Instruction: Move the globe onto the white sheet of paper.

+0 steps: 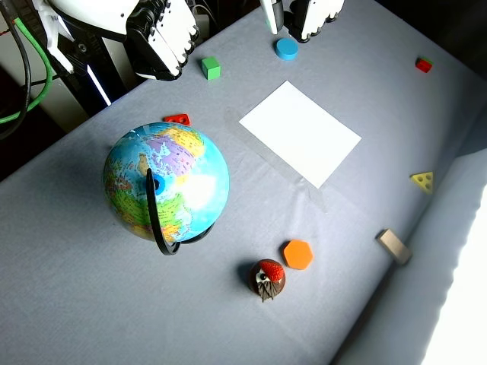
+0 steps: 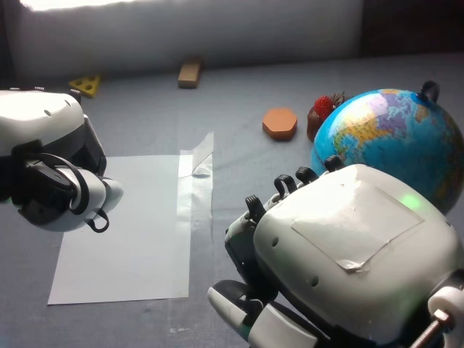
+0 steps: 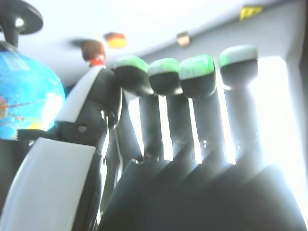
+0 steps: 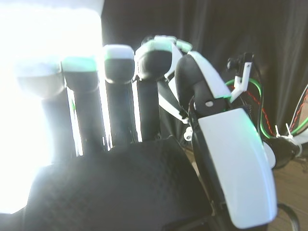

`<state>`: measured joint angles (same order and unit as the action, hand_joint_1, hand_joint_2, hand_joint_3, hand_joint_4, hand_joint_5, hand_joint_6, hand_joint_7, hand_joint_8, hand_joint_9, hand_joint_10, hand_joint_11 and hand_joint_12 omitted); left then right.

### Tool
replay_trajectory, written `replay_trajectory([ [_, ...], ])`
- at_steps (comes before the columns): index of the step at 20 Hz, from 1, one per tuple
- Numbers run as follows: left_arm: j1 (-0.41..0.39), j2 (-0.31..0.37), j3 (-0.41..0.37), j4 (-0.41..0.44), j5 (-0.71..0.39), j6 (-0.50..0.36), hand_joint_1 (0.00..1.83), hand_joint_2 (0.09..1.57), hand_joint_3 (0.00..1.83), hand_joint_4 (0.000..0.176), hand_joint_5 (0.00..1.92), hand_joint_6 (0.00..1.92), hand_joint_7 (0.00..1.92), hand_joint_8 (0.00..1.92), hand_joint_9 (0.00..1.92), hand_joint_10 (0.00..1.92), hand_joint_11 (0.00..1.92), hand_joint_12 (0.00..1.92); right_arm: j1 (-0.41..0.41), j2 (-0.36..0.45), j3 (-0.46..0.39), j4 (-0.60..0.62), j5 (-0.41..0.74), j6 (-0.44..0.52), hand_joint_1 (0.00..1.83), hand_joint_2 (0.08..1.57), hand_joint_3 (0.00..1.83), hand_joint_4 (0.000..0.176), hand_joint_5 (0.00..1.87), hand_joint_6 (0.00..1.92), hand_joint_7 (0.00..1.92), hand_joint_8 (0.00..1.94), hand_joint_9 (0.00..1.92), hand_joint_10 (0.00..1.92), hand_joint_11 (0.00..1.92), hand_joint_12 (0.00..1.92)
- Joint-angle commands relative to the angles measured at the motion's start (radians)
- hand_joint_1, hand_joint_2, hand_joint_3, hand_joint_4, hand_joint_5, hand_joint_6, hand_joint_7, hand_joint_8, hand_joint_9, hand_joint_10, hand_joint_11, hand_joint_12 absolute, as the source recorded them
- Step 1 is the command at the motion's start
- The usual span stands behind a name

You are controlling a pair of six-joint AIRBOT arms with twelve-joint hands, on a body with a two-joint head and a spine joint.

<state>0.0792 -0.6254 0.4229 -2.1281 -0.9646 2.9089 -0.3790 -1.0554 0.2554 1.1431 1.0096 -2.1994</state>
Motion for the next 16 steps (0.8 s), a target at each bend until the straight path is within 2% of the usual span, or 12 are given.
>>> replay_trajectory([
  [1, -0.004, 0.002, -0.001, 0.070, 0.027, 0.002, 0.00, 1.11, 0.22, 0.000, 0.18, 0.10, 0.19, 0.06, 0.14, 0.11, 0.00, 0.53, 0.002, 0.003, -0.008, -0.093, 0.036, 0.000, 0.01, 1.11, 0.23, 0.000, 0.08, 0.14, 0.11, 0.07, 0.07, 0.16, 0.00, 0.20],
  [4, -0.003, 0.003, -0.005, 0.065, 0.023, 0.002, 0.00, 1.11, 0.22, 0.000, 0.18, 0.10, 0.19, 0.06, 0.14, 0.11, 0.00, 0.53, -0.002, 0.003, -0.008, -0.093, 0.036, -0.002, 0.01, 1.11, 0.23, 0.000, 0.08, 0.14, 0.11, 0.07, 0.07, 0.16, 0.00, 0.20],
  [5, -0.002, 0.003, -0.004, 0.065, 0.022, 0.002, 0.00, 1.18, 0.09, 0.000, 0.20, 0.04, 0.21, 0.02, 0.17, 0.05, 0.00, 0.53, -0.003, 0.004, -0.008, -0.093, 0.034, -0.002, 0.00, 1.16, 0.13, 0.000, 0.09, 0.09, 0.12, 0.03, 0.09, 0.11, 0.00, 0.12],
  [6, 0.002, 0.004, -0.004, 0.065, 0.024, 0.003, 0.00, 1.21, 0.04, 0.000, 0.22, 0.02, 0.22, 0.00, 0.18, 0.02, 0.00, 0.53, -0.005, 0.004, -0.008, -0.093, 0.031, -0.002, 0.00, 1.19, 0.06, 0.000, 0.11, 0.05, 0.13, 0.01, 0.11, 0.07, 0.00, 0.13],
  [14, 0.050, 0.022, -0.003, 0.057, 0.061, 0.031, 0.00, 1.22, 0.01, 0.000, 0.18, 0.00, 0.21, 0.00, 0.19, 0.00, 0.00, 0.56, -0.029, 0.020, -0.008, -0.093, -0.014, -0.002, 0.00, 1.21, 0.01, 0.000, 0.14, 0.02, 0.16, 0.00, 0.14, 0.03, 0.00, 0.07],
  [16, 0.095, 0.026, 0.008, 0.050, 0.083, 0.032, 0.00, 1.22, 0.00, 0.000, 0.16, 0.00, 0.20, 0.00, 0.18, 0.00, 0.00, 0.51, -0.044, 0.052, -0.008, -0.097, -0.092, 0.005, 0.00, 1.21, 0.01, 0.000, 0.15, 0.01, 0.15, 0.00, 0.14, 0.02, 0.00, 0.12],
])
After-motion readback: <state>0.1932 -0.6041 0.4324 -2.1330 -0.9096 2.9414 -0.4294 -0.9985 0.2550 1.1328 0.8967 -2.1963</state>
